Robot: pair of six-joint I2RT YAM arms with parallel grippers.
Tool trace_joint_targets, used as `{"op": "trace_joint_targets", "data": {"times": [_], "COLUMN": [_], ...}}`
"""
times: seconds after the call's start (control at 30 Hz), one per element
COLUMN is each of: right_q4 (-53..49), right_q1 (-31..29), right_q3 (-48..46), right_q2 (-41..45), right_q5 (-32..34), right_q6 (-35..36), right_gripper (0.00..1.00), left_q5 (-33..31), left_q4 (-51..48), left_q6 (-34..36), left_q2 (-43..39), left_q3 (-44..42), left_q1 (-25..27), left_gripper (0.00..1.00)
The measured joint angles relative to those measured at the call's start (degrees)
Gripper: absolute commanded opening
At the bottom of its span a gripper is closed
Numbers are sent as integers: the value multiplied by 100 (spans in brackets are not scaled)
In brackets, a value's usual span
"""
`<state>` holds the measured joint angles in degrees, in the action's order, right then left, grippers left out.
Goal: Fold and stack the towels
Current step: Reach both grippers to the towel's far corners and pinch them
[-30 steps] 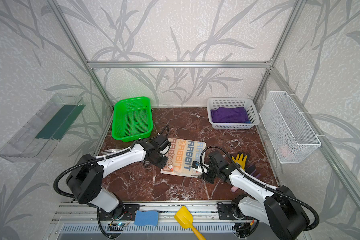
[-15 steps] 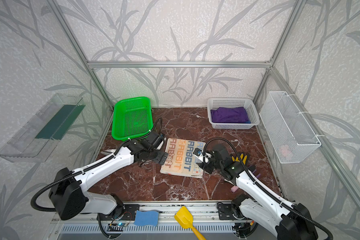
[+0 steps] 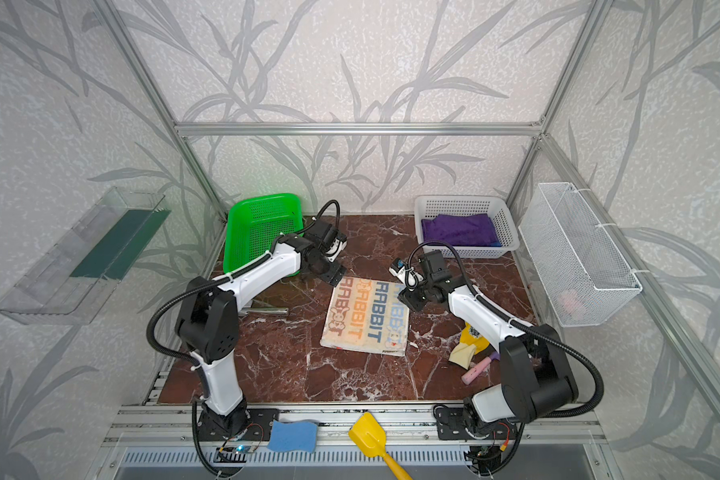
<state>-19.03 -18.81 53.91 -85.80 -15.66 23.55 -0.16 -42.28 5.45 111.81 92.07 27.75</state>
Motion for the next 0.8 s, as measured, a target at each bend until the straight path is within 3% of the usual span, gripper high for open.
{"op": "trace_joint_targets", "data": {"times": [0.13, 0.3, 0.53, 0.8], "right_q4": [-61, -79, -271, -588], "right_q1": [273, 575, 697, 691], "right_q3": [376, 785, 1403, 1746], "right_q2": [-549, -1158, -1963, -2435], "right_q5": [-81, -286, -494, -540], "right_q6": [26, 72, 295, 481], "right_gripper": [52, 51, 49, 48], "left_q5": [210, 374, 501, 511], "left_q4": [-297, -619, -855, -964], "left_q6": [221, 376, 461, 535], "left_q2": [824, 1552, 2017, 2144], "left_q3": [855, 1523, 1930, 1961], "left_q1": [-76, -109, -164, -195], "left_gripper": [72, 67, 55, 54]}}
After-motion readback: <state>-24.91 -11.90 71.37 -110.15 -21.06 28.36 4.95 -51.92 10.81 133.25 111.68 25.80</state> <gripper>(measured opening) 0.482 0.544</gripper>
